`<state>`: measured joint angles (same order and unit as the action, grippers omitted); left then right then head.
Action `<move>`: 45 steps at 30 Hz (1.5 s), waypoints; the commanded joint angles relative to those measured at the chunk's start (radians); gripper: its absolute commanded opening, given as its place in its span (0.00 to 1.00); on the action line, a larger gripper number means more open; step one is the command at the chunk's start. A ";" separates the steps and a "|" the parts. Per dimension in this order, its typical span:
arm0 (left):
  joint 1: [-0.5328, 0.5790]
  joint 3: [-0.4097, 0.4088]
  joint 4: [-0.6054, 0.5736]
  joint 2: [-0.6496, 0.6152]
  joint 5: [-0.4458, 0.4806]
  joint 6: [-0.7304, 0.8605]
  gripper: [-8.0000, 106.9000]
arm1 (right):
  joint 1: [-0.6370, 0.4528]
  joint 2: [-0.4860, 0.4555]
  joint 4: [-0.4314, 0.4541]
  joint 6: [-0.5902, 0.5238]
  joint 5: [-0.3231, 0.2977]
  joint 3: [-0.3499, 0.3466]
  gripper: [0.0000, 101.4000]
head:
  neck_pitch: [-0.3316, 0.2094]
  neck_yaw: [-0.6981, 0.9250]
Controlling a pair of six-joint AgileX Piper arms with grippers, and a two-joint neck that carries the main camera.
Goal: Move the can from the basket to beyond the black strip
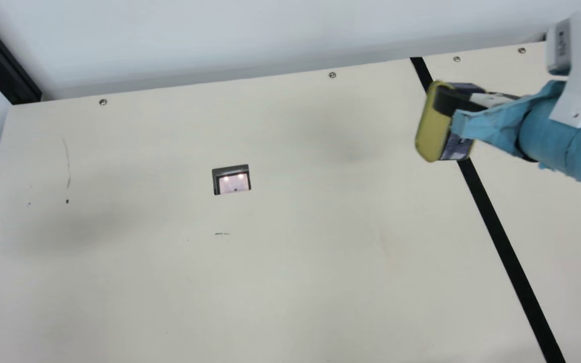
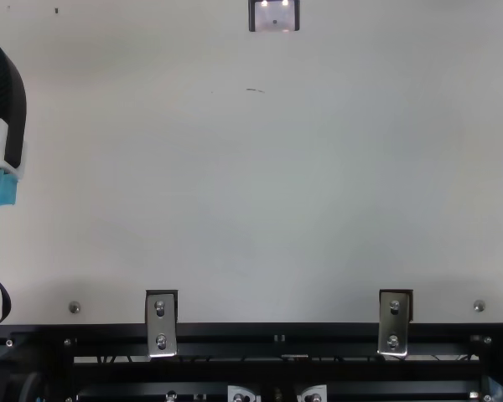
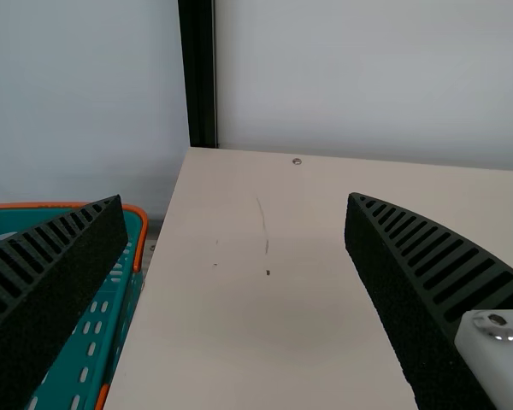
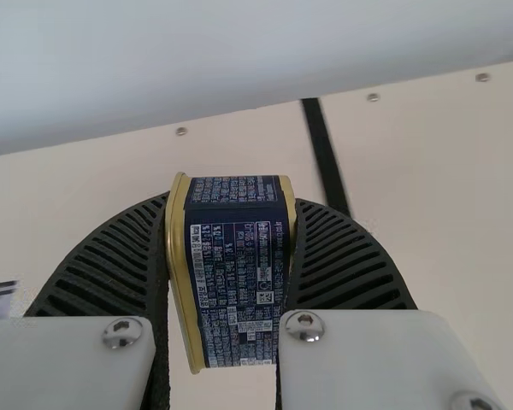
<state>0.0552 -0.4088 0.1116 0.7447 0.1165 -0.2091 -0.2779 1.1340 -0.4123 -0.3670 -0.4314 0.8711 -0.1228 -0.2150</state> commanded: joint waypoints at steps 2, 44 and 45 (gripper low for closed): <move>0.000 0.000 0.000 0.000 0.000 0.000 0.85 | -0.078 0.012 0.020 -0.041 -0.012 0.017 0.00 | -0.010 -0.012; 0.000 0.000 0.000 0.000 0.000 0.000 0.85 | -0.295 0.302 0.323 -0.264 -0.121 0.181 0.00 | 0.009 -0.114; 0.000 0.000 0.000 0.000 0.000 0.000 0.85 | -0.291 0.312 0.344 -0.259 -0.135 0.193 0.00 | 0.012 -0.113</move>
<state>0.0552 -0.4088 0.1116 0.7447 0.1165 -0.2091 -0.5701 1.4363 -0.1132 -0.6303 -0.5451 1.0519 -0.1126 -0.3276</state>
